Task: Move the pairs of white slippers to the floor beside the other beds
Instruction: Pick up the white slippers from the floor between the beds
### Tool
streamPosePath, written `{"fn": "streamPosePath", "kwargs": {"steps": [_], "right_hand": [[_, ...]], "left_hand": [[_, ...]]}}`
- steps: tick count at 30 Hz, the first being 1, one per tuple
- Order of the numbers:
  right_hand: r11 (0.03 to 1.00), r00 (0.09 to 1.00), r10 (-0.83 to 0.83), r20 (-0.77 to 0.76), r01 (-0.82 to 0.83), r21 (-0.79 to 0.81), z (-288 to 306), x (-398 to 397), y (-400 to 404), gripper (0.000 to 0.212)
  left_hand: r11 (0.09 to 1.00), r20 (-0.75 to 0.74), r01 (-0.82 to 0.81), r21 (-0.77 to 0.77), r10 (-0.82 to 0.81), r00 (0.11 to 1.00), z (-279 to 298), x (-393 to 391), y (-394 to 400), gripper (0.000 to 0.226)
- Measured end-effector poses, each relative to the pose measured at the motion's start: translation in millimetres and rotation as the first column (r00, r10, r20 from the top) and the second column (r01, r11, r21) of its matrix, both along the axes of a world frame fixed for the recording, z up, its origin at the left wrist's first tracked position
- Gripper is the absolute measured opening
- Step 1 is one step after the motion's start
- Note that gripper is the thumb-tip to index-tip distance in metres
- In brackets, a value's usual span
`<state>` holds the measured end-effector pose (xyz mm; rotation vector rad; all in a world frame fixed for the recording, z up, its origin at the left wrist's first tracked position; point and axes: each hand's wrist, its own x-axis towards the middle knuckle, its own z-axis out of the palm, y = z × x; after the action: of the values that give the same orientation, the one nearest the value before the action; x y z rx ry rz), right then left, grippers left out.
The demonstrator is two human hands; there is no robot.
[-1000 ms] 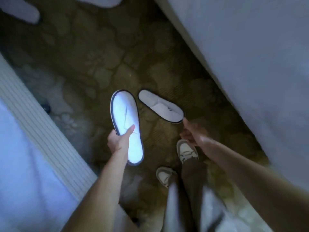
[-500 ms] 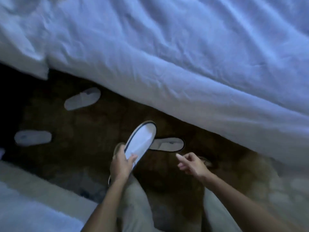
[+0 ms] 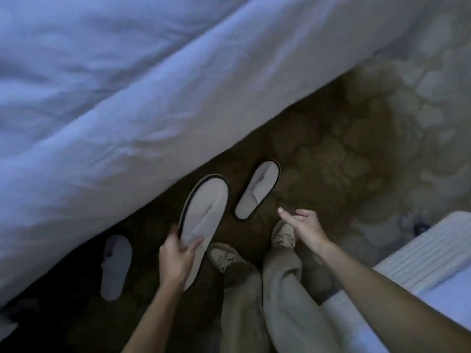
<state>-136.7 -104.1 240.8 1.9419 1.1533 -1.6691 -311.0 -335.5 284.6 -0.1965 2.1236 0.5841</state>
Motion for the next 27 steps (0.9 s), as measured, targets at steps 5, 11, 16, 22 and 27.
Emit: {"fn": "streamPosePath", "kwargs": {"steps": [5, 11, 16, 22, 27], "right_hand": [[0.962, 0.968, -0.248, 0.038, 0.242, 0.124, -116, -3, -46, 0.077], [0.902, 0.987, -0.150, 0.056, 0.114, 0.417, -261, -40, -82, 0.103], [0.835, 0.885, -0.326, 0.333, 0.104, 0.541, -310, -79, -78, 0.106], [0.786, 0.827, -0.492, 0.273, 0.287, 0.547, -324, -73, -63, 0.101], [0.840, 0.923, -0.385, -0.005, 0.353, 0.412, -296, -49, -45, 0.077]], "left_hand": [[0.994, -0.020, 0.104, -0.020, -0.104, 0.994, -95, -13, 12, 0.076], [0.974, -0.064, 0.226, -0.010, -0.226, 0.972, -195, -24, 18, 0.079], [0.965, -0.113, 0.262, 0.000, -0.261, 0.959, -251, -34, 29, 0.075], [0.944, -0.108, 0.328, 0.022, -0.324, 0.940, -265, -30, 24, 0.064], [0.977, -0.066, 0.211, -0.028, -0.212, 0.975, -232, -30, 29, 0.074]]}}
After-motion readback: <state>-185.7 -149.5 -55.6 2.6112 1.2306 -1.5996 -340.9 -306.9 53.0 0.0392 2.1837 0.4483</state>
